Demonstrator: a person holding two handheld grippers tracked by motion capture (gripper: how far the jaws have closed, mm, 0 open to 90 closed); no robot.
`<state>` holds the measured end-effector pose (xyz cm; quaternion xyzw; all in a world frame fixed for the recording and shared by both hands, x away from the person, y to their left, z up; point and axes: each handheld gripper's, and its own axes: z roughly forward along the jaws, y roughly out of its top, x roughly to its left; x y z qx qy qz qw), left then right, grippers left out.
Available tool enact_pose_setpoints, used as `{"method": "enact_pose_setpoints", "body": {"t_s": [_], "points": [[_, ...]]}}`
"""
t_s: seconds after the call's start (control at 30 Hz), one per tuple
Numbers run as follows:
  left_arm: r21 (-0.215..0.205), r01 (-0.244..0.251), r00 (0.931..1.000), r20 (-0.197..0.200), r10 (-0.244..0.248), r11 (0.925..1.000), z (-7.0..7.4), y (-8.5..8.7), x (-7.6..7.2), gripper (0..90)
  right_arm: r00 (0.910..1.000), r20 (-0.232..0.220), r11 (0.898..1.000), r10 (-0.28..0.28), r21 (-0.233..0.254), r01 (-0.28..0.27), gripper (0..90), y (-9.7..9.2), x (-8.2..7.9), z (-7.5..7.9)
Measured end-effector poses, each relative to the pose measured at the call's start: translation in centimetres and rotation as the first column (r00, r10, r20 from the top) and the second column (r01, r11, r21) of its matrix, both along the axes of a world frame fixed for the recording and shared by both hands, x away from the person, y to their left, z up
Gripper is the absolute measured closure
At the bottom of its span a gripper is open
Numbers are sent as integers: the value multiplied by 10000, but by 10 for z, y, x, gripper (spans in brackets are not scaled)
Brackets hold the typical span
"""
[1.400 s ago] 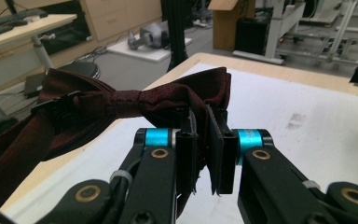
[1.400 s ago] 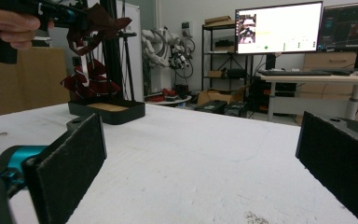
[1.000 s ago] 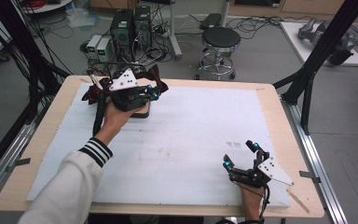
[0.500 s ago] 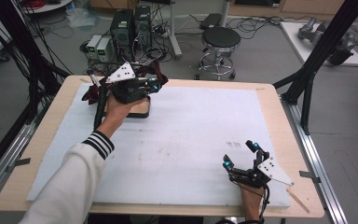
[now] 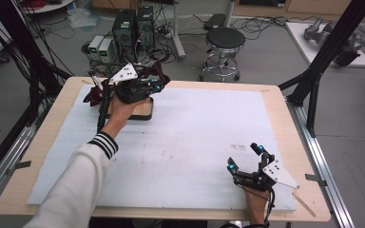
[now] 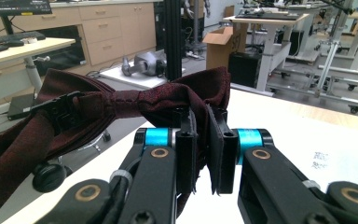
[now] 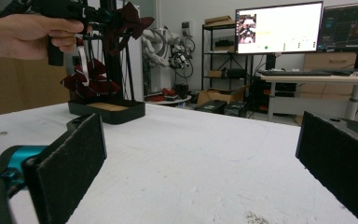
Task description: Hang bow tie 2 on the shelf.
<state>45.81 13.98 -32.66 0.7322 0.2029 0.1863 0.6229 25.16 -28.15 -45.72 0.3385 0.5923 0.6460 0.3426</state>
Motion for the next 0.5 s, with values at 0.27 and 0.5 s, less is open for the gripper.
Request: {"method": "enact_pose_setpoints", "body": {"t_s": [0.27,0.5], "points": [[66,-180,9996,-218,181,9998,-9,3,5,824,10000,-60,10000,-7,36,7,8,0,0,0],[11,-270,9978,-613,270,9996,-19,7,7,823,10000,6,10000,-9,-25,9,8,0,0,0]]}}
